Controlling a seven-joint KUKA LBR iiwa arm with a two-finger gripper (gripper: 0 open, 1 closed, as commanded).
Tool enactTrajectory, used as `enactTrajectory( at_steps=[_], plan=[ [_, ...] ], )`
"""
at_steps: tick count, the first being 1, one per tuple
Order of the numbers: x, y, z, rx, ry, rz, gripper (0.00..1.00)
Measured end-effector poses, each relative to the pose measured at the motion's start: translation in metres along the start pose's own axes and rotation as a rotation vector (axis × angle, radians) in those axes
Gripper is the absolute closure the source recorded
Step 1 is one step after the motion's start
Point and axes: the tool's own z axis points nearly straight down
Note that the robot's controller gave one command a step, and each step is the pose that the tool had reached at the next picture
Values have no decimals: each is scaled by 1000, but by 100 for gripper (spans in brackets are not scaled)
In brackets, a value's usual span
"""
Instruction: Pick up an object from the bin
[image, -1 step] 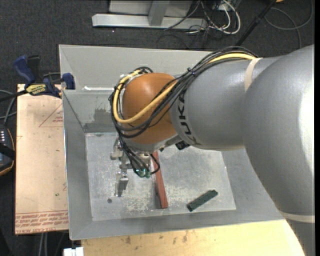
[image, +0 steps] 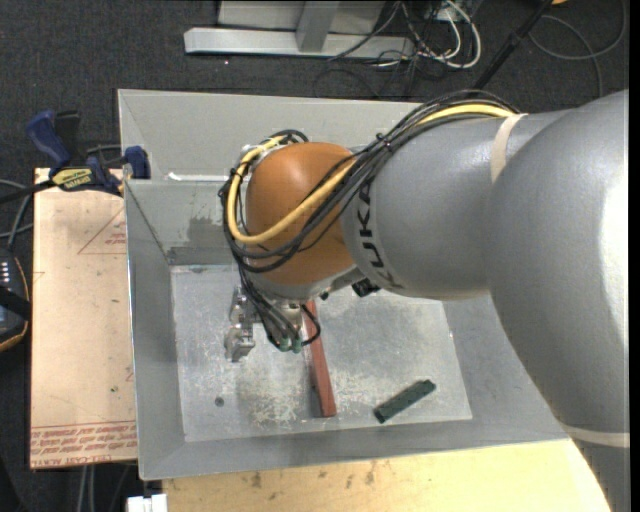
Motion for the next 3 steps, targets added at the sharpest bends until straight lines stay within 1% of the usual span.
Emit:
enactTrajectory(
  at_steps=[1,2,3],
  plan=[
    [0,0,0,0,0,0,0],
    [0,0,0,0,0,0,0],
    [-7,-28,43,-4,-8,1,0]
  ],
)
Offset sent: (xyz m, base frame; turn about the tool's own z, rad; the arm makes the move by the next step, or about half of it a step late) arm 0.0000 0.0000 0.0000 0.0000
